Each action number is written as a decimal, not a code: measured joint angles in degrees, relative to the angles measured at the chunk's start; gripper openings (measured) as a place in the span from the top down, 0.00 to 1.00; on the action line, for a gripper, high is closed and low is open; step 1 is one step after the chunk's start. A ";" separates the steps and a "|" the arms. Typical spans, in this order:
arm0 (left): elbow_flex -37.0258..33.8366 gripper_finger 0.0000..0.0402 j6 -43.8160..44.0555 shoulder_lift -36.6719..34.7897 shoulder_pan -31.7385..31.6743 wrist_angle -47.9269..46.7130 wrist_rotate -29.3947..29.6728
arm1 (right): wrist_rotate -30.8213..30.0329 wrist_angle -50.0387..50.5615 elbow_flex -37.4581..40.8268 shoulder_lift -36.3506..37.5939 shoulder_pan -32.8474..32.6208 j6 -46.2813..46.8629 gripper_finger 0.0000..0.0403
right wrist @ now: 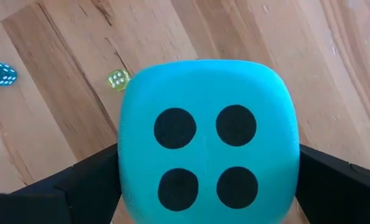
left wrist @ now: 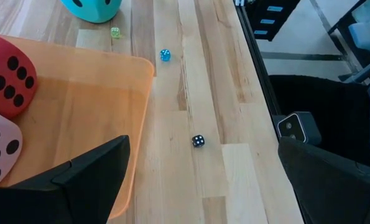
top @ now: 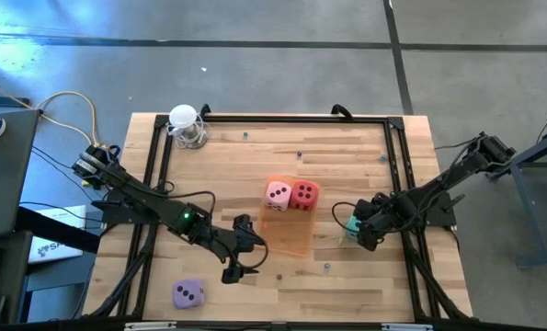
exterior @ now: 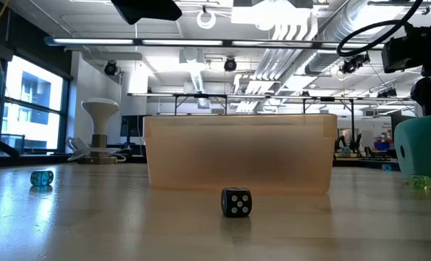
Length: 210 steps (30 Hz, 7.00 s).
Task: Pick & Place Dice
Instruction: Put the large blue die into the orange bin, then put the small green die into the orange bin
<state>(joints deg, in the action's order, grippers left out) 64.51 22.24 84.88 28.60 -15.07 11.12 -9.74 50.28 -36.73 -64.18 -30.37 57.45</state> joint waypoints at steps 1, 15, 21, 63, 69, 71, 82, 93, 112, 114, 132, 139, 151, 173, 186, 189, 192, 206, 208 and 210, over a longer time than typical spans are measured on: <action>0.00 0.01 0.00 0.00 0.00 0.01 0.02 | 0.20 0.00 0.00 0.00 0.00 -0.25 0.05; 0.00 0.01 0.00 0.00 0.00 0.02 0.02 | -0.80 -2.22 0.00 -0.02 -0.02 -4.76 0.08; 0.00 0.01 0.00 0.00 0.00 0.04 0.02 | -1.81 -4.84 0.00 0.34 0.00 -7.28 0.09; 0.00 0.01 -1.64 -0.02 -0.57 -2.83 0.02 | 1.31 -56.94 -0.07 -8.95 17.42 -42.95 0.07; 0.00 0.01 -1.66 -0.02 -0.57 -3.50 0.00 | -0.52 -57.05 -0.07 -9.35 17.08 -42.78 0.07; 0.00 0.01 -1.66 -0.02 -0.57 -3.50 0.00 | -1.15 -57.02 -0.07 -9.35 16.81 -42.45 0.06; 0.00 0.01 -1.66 -0.02 -0.57 -3.52 0.02 | -2.33 -57.02 -0.07 -9.35 16.11 -42.03 0.01; 0.00 0.01 -1.68 -0.02 -0.57 -3.56 0.02 | -2.29 -61.02 -0.07 -9.06 15.43 -48.91 0.02; 0.00 0.01 -1.45 0.04 -0.55 -3.56 0.02 | -16.81 -51.45 -0.09 -0.93 -4.01 -38.06 0.02; 0.00 0.01 -1.42 0.19 -0.56 -3.51 0.04 | -19.15 -48.32 -0.09 -0.92 -6.15 -33.89 0.02; 0.00 0.01 -1.62 1.38 -1.11 -2.70 0.06 | -33.37 -37.54 -0.09 -1.65 -16.12 -5.02 0.02; 0.00 0.01 -1.42 1.38 -1.11 -2.66 0.04 | -30.83 -44.75 -0.09 -1.92 -14.39 -9.82 0.02; 0.00 0.01 -1.24 3.00 -1.11 -1.79 -0.16 | -30.52 -59.39 -0.09 -1.92 -14.10 -24.04 0.02; 0.02 0.01 4.77 7.85 2.34 5.72 0.06 | -16.42 -23.51 -0.04 -1.95 -14.35 -0.19 0.19; -0.01 0.01 -3.55 12.37 1.84 18.00 2.94 | -16.40 -17.50 -0.04 -9.61 -14.65 6.47 0.22; 0.00 0.01 -4.78 12.07 1.86 17.08 2.97 | -18.40 -18.47 -0.04 -13.26 -15.05 10.47 0.22; -0.01 0.01 -5.31 11.42 2.02 15.94 2.96 | -18.44 -19.29 -0.04 -16.79 -14.48 16.22 0.22; 0.02 0.01 -11.94 11.06 0.63 15.96 2.69 | -21.81 -28.83 -0.20 -28.11 -13.80 26.02 0.22; 0.02 0.01 -11.90 11.06 0.95 15.96 2.66 | -22.57 -29.40 -0.20 -28.44 -13.77 28.48 0.22; 0.02 0.01 -11.45 11.06 1.62 15.96 2.50 | -23.23 -29.53 -0.20 -28.52 -13.79 30.81 0.22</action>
<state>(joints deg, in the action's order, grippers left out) 64.53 10.79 95.94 30.22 0.89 13.62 -32.98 20.75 -36.93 -92.71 -44.16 88.26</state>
